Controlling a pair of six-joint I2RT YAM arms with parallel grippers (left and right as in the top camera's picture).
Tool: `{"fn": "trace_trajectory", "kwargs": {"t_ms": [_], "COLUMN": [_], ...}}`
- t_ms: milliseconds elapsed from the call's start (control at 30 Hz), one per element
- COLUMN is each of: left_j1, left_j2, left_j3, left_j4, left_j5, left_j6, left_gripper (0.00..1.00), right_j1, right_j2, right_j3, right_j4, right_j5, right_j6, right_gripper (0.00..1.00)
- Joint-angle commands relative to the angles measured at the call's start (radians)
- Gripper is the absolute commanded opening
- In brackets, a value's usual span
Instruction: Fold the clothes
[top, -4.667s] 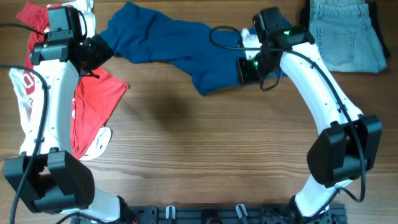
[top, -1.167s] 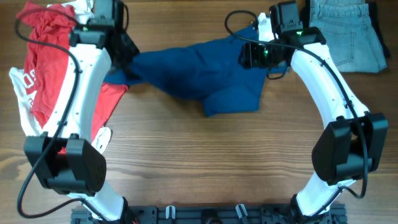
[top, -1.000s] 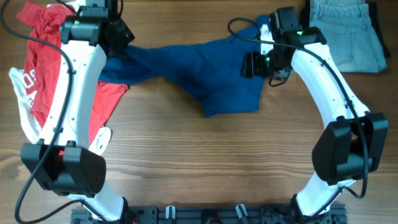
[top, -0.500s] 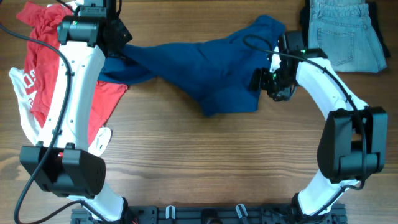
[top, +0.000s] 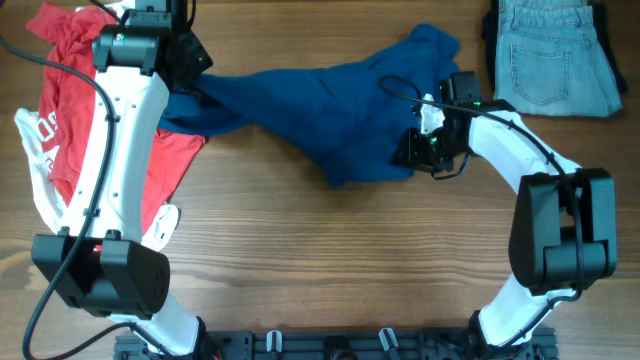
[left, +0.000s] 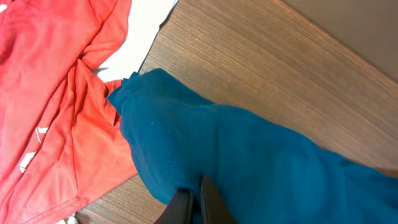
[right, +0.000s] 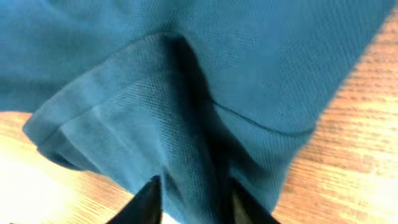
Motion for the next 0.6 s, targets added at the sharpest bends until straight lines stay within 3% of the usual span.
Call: {"fn": "trace_trajectory", "kwargs": {"t_ms": [0, 200, 567], "left_j1": [0.003, 0.004, 0.006], "left_j2": [-0.028, -0.043, -0.238], "left_j3": [0.019, 0.019, 0.020], "left_j4": [-0.002, -0.007, 0.060], "left_j5": [-0.029, -0.050, -0.266], "left_j6": [0.016, 0.016, 0.016], "left_gripper": [0.04, 0.04, 0.04], "right_j1": [0.002, -0.051, -0.217], "right_j2": [-0.003, -0.063, -0.187], "right_j3": [0.006, 0.159, 0.630], "right_j4": [0.042, 0.042, -0.024], "right_j5": [-0.022, -0.018, 0.002], "right_j6": [-0.021, -0.048, -0.074], "right_gripper": [0.04, 0.04, 0.04]}}
